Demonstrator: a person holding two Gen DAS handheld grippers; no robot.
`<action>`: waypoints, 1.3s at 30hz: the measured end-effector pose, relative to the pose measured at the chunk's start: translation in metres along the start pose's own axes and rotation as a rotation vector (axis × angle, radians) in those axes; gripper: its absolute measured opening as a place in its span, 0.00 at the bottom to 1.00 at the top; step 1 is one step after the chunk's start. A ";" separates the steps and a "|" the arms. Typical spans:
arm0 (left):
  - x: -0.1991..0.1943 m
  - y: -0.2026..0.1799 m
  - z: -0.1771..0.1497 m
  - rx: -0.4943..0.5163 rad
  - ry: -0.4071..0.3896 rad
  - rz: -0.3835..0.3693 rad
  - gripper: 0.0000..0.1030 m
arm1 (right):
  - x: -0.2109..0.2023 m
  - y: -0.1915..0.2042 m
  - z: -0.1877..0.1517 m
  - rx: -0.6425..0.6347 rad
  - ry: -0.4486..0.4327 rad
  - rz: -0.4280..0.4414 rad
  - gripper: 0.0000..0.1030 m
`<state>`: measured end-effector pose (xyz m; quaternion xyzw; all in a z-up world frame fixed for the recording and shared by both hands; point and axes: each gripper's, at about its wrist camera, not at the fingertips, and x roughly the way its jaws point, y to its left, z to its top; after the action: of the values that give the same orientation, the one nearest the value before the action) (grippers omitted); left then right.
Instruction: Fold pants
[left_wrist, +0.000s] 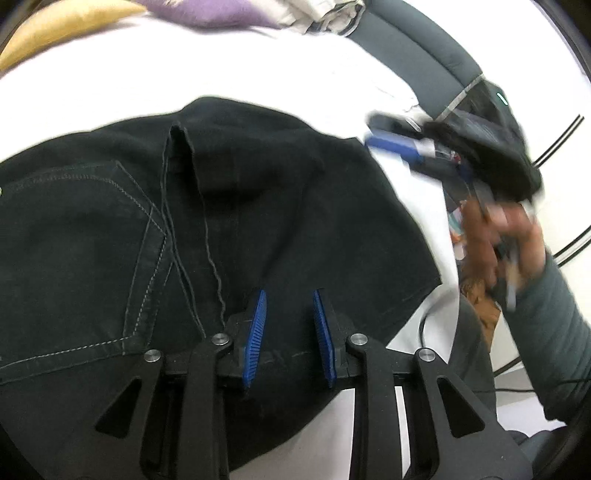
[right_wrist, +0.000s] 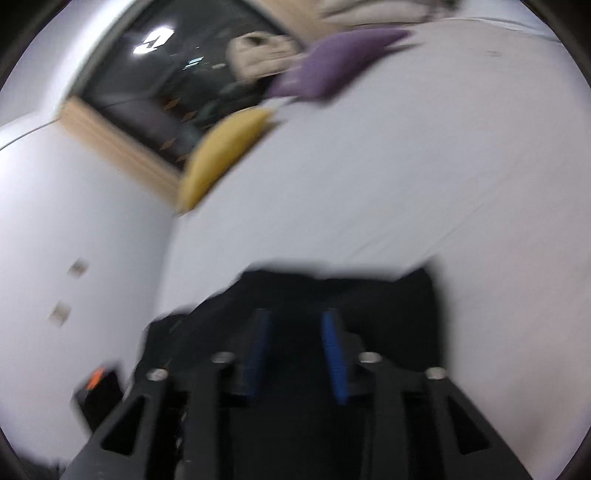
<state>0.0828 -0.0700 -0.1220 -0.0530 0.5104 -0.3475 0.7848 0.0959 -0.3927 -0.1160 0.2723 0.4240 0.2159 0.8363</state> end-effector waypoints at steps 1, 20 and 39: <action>0.002 -0.001 -0.006 0.001 0.018 0.007 0.24 | -0.001 0.004 -0.018 -0.023 0.019 0.023 0.52; 0.003 0.008 -0.034 -0.114 -0.059 -0.012 0.25 | 0.017 -0.003 -0.079 -0.035 0.152 -0.110 0.53; -0.168 0.164 -0.150 -0.740 -0.543 0.142 0.76 | 0.063 0.053 -0.032 0.097 0.079 0.122 0.54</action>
<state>-0.0020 0.1947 -0.1365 -0.3835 0.3785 -0.0608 0.8402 0.0968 -0.3061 -0.1355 0.3290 0.4494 0.2561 0.7901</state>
